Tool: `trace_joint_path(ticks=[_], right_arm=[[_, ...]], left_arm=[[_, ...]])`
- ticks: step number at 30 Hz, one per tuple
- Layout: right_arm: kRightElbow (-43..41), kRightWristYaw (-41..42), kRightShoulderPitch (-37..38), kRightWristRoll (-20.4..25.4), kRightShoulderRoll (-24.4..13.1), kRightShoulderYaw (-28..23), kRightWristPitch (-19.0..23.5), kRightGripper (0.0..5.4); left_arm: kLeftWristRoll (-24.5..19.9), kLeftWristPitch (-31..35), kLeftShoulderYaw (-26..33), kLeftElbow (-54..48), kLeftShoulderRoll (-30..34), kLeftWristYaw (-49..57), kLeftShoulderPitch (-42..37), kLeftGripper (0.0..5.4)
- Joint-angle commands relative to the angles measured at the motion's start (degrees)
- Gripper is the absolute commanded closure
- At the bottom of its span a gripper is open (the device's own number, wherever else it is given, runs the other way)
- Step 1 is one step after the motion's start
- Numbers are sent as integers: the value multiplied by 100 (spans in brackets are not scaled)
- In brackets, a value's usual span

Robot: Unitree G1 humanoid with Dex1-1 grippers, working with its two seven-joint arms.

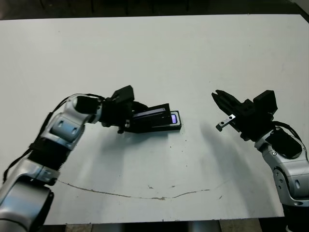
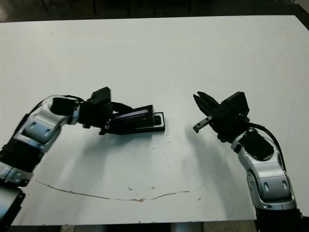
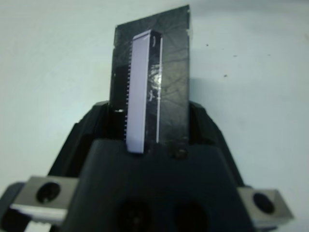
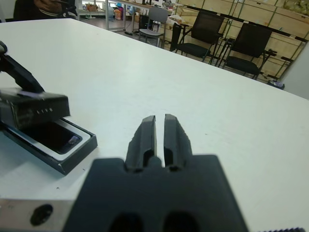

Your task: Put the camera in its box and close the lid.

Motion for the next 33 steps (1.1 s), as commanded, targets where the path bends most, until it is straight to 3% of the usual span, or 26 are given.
trace_joint_path(ticks=[1, 12, 23, 33], right_arm=[[106, 30, 38, -12, 4, 25, 54, 540], [109, 18, 72, -8, -2, 3, 74, 540], [128, 31, 40, 0, -19, 10, 127, 540], [-31, -33, 77, -66, -60, 17, 289, 540]], left_arm=[[-182, 113, -6, -80, 113, -312, 294, 266], [-324, 124, 261, -179, 265, -326, 320, 267], [-261, -425, 390, 571, -192, 23, 113, 267], [-384, -355, 597, 753, -283, 22, -143, 267]])
